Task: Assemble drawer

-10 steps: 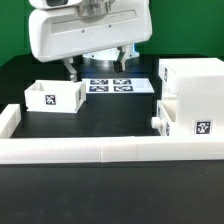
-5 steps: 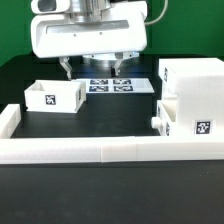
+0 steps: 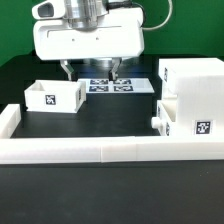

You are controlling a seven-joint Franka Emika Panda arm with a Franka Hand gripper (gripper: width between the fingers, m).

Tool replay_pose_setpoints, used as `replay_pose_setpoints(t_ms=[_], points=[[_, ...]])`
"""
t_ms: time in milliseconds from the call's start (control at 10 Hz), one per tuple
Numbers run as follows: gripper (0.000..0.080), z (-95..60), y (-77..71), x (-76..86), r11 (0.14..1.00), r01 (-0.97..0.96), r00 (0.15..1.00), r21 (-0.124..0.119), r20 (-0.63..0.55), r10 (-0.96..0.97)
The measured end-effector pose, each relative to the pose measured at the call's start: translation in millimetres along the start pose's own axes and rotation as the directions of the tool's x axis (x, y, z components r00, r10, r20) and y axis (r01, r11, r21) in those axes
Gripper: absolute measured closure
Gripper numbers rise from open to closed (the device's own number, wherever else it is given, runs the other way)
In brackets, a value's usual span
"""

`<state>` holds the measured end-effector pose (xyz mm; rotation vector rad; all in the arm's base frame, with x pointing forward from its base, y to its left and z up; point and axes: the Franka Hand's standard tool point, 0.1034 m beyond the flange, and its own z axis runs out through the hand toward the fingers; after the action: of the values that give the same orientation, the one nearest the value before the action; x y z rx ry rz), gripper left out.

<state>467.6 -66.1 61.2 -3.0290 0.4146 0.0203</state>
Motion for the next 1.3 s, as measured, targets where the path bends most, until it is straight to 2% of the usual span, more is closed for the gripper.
replay_pose_setpoints(t_ms=[100, 300, 400, 700, 1000, 1300], points=[[0.015, 1.6, 1.8, -0.9, 1.0, 0.019, 1.0, 0.0, 0.0, -0.019], [0.015, 13.8, 20.0, -17.3, 0.996, 0.089, 0.996, -0.012, -0.001, -0.089], [0.015, 16.7, 23.2, -22.0, 0.994, 0.104, 0.995, -0.015, 0.0, -0.104], [0.015, 29.5, 28.7, -26.1, 0.994, 0.107, 0.994, -0.015, -0.006, -0.107], [0.015, 49.0, 37.3, -35.2, 0.994, 0.105, 0.994, -0.011, -0.002, -0.105], [0.015, 53.4, 37.9, -42.0, 0.994, 0.106, 0.994, -0.012, 0.005, -0.106]])
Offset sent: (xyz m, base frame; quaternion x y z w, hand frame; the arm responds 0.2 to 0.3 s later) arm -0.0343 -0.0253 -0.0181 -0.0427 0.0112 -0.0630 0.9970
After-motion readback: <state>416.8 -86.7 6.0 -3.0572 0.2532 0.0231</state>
